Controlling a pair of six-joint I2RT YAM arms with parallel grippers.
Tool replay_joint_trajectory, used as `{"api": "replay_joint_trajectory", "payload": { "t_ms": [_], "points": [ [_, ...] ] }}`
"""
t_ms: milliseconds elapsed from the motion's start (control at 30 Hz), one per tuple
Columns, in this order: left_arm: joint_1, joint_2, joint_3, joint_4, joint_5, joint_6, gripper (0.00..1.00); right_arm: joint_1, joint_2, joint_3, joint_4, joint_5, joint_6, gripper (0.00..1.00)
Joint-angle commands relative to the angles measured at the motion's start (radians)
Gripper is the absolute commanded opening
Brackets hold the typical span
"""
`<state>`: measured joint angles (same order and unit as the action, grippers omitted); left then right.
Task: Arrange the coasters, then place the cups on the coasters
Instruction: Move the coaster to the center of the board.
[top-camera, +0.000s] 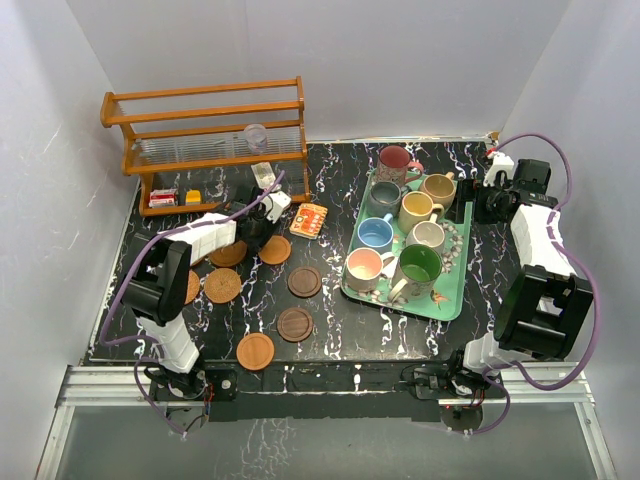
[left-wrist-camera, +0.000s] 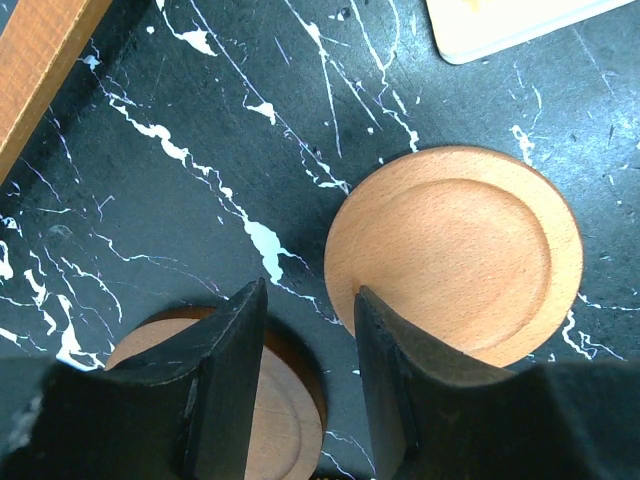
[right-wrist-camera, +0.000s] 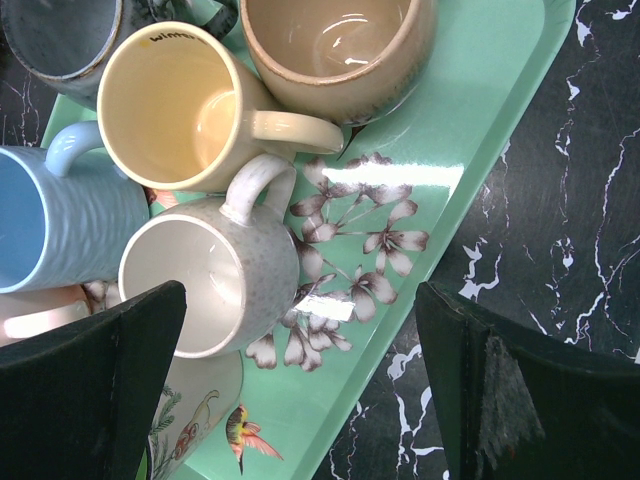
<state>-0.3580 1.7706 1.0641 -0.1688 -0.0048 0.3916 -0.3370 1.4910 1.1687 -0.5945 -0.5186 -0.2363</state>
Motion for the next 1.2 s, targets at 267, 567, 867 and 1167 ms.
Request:
{"api": "replay_joint_trajectory", "payload": {
  "t_ms": [267,567,867,1167],
  "points": [
    [0.041,-0.01,-0.029,-0.056,-0.072,0.021,0.39,-0.008,0.004,0.019,0.036,-0.011,-0.008,0.98],
    [0.044,-0.034,-0.041,-0.084,-0.032,0.026,0.39,-0.007,0.009,0.02,0.033,-0.008,-0.008,0.98],
    [0.043,-0.053,-0.023,-0.119,-0.013,0.021,0.39,-0.007,0.01,0.019,0.032,-0.008,-0.008,0.98],
    [0.044,-0.061,-0.023,-0.135,-0.016,0.026,0.39,-0.008,0.012,0.021,0.029,-0.01,-0.009,0.98]
  ]
}}
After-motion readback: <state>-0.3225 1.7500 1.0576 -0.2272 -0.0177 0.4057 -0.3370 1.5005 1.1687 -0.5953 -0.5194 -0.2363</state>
